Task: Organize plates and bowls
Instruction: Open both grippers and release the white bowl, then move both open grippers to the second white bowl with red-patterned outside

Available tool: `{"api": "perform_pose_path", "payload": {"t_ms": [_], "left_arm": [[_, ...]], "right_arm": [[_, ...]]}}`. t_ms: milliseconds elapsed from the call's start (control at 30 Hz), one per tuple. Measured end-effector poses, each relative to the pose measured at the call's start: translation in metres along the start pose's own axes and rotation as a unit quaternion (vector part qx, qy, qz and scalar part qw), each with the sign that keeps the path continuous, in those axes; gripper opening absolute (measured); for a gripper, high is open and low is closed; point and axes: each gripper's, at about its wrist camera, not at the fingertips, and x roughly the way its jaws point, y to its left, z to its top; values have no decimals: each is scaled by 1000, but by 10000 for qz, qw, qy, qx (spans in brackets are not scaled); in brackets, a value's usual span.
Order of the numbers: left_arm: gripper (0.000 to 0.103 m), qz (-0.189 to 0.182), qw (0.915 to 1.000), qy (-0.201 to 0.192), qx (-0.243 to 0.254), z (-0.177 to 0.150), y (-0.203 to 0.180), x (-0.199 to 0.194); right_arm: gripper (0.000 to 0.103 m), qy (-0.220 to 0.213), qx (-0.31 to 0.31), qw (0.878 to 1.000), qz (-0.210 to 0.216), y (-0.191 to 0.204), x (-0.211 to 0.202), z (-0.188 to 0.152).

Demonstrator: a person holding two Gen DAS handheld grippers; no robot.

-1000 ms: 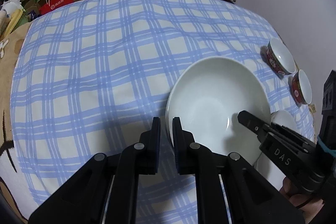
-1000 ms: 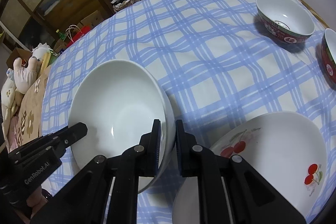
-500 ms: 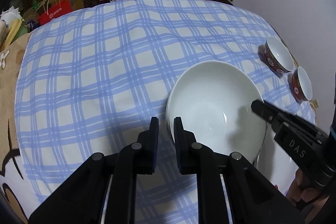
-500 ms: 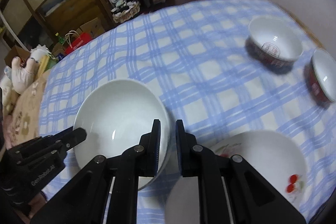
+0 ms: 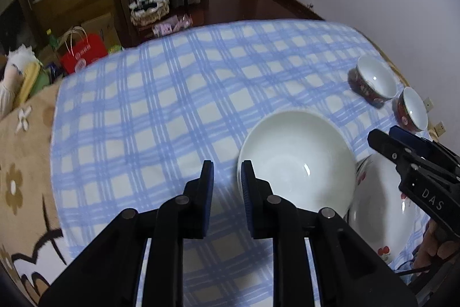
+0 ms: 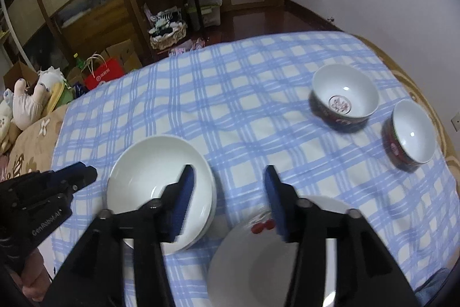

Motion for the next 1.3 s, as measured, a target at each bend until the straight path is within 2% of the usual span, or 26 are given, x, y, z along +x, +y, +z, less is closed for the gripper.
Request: {"api": "perform_pose_path", "payload": {"t_ms": [33,67,133,267,333,433,500,633,967,1100,1300], "left_arm": [[26,6,10000,-49,18,1,-1,-5],[29,-4,10000,-88,41,3,-3,-9],[46,-56,9999,-98,112,4,-9,-16],[52,-113,9995,-150,251,4,-22,-27],[53,-149,9988,-207,412,3,-33,-32],[60,-222,9973,-345,609,4,-52,-42],[62,-285,9966,-440,636,5,-62,-48],[74,-321,9956,-592,646,13,-82,-60],[78,-383,9923,-851,820,39,-137,-89],[79,-498,9917,-846,830,47,-157,-96],[79,-470,9901,-889,976,57,-183,-98]], "right_arm": [[69,-20,54,10000,41,-3,-3,1],[69,-42,121,9999,51,-7,-7,3],[73,-58,244,9997,-32,-15,-14,5],[98,-210,474,9986,-141,-34,-35,7],[103,-289,493,9979,-309,-41,-45,9],[103,-326,596,9965,-488,-55,-58,13],[103,-352,673,9959,-491,-64,-68,16],[103,-561,714,9943,-560,-79,-91,23],[103,-858,893,9902,-652,-127,-137,35],[103,-962,869,9886,-760,-140,-153,38],[103,-1190,909,9846,-900,-159,-169,44]]}}
